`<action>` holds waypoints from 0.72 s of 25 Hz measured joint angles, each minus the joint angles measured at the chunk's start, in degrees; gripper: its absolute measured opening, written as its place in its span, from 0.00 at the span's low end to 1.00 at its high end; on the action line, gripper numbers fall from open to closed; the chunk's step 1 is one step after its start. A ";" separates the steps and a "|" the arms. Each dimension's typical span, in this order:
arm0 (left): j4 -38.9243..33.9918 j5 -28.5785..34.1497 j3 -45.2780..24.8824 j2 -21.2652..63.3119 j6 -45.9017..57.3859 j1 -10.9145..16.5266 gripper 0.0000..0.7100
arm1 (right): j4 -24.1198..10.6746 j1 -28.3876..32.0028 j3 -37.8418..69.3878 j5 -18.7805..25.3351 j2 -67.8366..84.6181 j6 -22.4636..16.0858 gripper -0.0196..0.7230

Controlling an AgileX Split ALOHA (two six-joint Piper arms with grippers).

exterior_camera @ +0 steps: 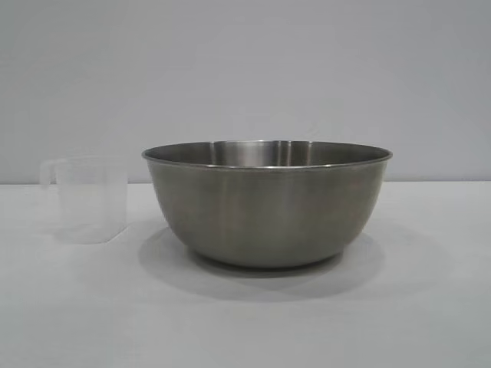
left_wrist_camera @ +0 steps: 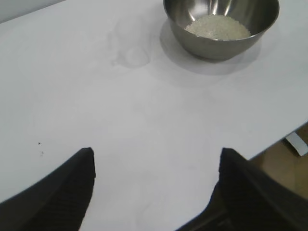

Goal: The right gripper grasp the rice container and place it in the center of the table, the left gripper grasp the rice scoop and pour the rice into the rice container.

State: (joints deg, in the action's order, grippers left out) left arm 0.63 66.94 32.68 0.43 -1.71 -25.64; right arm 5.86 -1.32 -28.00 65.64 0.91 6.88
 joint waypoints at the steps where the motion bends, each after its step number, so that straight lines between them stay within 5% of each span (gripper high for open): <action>1: -0.13 -0.84 -0.92 0.45 -0.02 -0.43 0.67 | 0.00 0.00 0.00 0.00 0.00 0.00 0.73; 18: -1.63 -2.57 -4.93 0.54 0.11 -0.76 0.67 | 0.00 0.00 0.00 0.00 0.00 0.00 0.73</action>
State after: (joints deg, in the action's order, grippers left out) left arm -0.99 64.37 27.75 0.98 -1.60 -26.41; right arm 5.86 -1.32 -28.00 65.64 0.91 6.88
